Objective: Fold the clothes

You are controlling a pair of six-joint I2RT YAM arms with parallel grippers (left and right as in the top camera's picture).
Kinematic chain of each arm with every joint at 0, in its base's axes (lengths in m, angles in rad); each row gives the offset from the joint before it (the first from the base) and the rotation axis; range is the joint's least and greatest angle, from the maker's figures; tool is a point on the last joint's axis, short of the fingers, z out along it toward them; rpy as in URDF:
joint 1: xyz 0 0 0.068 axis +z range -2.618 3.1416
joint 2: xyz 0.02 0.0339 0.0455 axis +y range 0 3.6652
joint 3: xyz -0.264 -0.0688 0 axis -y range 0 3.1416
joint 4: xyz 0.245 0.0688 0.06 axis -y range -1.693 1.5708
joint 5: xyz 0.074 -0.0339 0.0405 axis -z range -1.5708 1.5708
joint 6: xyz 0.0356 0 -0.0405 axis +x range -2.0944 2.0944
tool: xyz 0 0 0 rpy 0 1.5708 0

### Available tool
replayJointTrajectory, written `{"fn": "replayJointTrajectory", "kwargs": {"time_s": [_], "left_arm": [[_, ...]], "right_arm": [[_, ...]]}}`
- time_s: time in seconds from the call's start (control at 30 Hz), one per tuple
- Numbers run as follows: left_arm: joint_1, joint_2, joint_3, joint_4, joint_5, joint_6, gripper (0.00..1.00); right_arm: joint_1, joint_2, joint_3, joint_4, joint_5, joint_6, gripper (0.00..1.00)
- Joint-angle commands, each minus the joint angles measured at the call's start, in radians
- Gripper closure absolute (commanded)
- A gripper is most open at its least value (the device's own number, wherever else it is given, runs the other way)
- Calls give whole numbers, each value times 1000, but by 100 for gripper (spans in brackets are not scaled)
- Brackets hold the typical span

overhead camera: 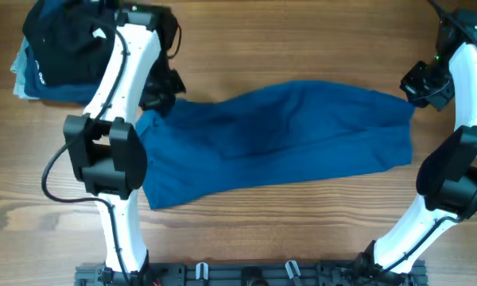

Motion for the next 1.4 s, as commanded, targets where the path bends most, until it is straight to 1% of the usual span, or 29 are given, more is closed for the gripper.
{"fn": "replayJointTrajectory", "kwargs": {"time_s": [0.0, 0.23, 0.37, 0.43, 0.5, 0.53, 0.57, 0.63, 0.7, 0.77, 0.83, 0.87, 0.9, 0.93, 0.97, 1.0, 1.07, 1.2, 1.23, 1.3, 1.37], "left_arm": [[-3, -20, -92, -5, -19, -3, 96], [33, -20, -190, -6, -60, 12, 96], [63, -20, -200, -6, -59, 13, 96], [67, -20, -200, -6, -47, 13, 96], [66, -21, -200, -6, -8, 13, 96], [63, -22, -200, -6, 12, 20, 96], [59, -26, -200, -6, 21, 20, 96], [47, -37, -200, -6, 24, 20, 96], [30, -57, -200, -6, 38, 20, 96], [14, -87, -200, -6, 53, 19, 96], [-3, -124, -200, -6, 58, 19, 96], [-13, -147, -200, -6, 58, 19, 87], [-19, -159, -200, -6, 58, 19, 75], [-30, -180, -200, -6, 56, 20, 44], [-39, -193, -200, -6, 48, 20, 30], [-43, -197, -200, -5, 46, 20, 30], [-50, -198, -200, -5, 47, 19, 22], [-60, -198, -200, 4, 49, 19, 22], [-61, -198, -200, 22, 50, 19, 23], [-62, -198, -201, 61, 86, 19, 34], [-63, -198, -209, 92, 129, 20, 39]], "right_arm": [[-16, -28, 14, -29, 97, 84, 96], [-73, -28, 14, -53, 113, 124, 96], [-91, -28, 14, -54, 101, 113, 95], [-90, -28, 14, -50, 98, 81, 94], [-90, -28, 14, -38, 98, 65, 87], [-90, -28, 16, -34, 98, 64, 81], [-91, -28, 18, -34, 98, 64, 78], [-91, -28, 27, -33, 97, 57, 78], [-91, -28, 39, -34, 76, 22, 73], [-91, -28, 49, -33, -4, -26, 69], [-91, -28, 54, -26, -83, -79, 63], [-91, -28, 54, -23, -116, -102, 57], [-91, -28, 53, -23, -148, -123, 54], [-91, -28, 53, -23, -177, -140, 49], [-91, -28, 53, -23, -211, -158, 44], [-91, -28, 53, -23, -233, -174, 41], [-91, -28, 53, -24, -258, -196, 37], [-91, -28, 53, -31, -286, -216, 35], [-91, -28, 53, -31, -333, -242, 35], [-87, -28, 51, -32, -424, -287, 35], [-76, -28, 51, -40, -446, -303, 35]]}}
